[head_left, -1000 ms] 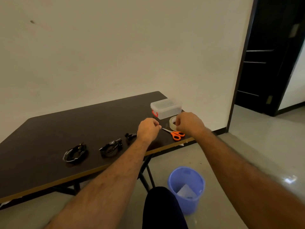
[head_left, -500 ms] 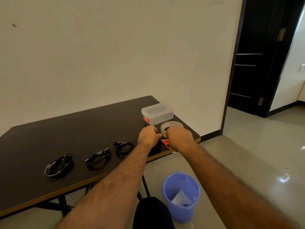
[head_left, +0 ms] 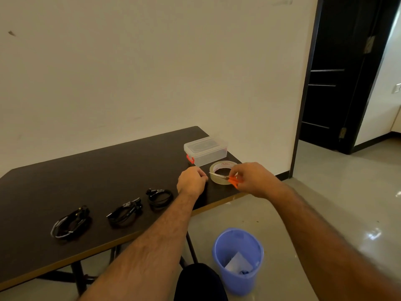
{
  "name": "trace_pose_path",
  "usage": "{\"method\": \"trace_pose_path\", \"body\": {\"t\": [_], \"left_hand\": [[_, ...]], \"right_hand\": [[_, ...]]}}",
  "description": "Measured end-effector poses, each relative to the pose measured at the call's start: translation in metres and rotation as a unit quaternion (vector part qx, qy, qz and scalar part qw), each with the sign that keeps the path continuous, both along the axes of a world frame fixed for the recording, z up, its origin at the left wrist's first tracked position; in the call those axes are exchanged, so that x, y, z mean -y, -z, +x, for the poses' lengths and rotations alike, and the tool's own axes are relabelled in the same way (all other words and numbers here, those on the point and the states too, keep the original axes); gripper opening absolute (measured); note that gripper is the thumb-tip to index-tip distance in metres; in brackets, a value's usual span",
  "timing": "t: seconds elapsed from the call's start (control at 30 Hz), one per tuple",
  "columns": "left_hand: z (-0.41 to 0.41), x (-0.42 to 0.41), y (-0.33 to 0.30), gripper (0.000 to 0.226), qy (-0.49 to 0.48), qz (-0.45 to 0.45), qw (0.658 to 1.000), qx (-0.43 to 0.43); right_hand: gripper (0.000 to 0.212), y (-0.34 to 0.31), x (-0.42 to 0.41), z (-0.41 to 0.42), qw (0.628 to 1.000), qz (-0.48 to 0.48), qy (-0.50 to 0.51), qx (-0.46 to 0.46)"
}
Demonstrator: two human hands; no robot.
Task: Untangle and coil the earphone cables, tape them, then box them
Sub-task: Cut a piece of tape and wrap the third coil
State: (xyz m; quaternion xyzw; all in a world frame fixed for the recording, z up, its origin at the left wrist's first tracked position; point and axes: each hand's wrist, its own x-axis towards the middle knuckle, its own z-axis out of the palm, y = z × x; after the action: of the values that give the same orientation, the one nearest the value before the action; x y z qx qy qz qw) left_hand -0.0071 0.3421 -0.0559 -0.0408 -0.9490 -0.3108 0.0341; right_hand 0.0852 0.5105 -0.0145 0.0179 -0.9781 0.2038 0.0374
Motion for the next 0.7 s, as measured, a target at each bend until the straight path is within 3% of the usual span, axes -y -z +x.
{"method": "trace_pose_path", "body": {"t": [0.2, 0.37, 0.7], "left_hand": [[0.003, 0.000, 0.003, 0.008, 0.001, -0.001, 1.000, -0.009], [0.005, -0.002, 0.003, 0.009, -0.010, -0.008, 1.000, -0.007], [0.004, -0.003, -0.001, 0.011, -0.021, -0.031, 0.999, 0.013]], "right_hand": [[0.027, 0.005, 0.003, -0.014, 0.992, -0.090, 0.053, -0.064], [0.054, 0.011, 0.017, -0.029, 0.993, -0.075, 0.073, -0.045], [0.044, 0.010, 0.014, -0.037, 0.998, 0.022, 0.057, -0.013]]}}
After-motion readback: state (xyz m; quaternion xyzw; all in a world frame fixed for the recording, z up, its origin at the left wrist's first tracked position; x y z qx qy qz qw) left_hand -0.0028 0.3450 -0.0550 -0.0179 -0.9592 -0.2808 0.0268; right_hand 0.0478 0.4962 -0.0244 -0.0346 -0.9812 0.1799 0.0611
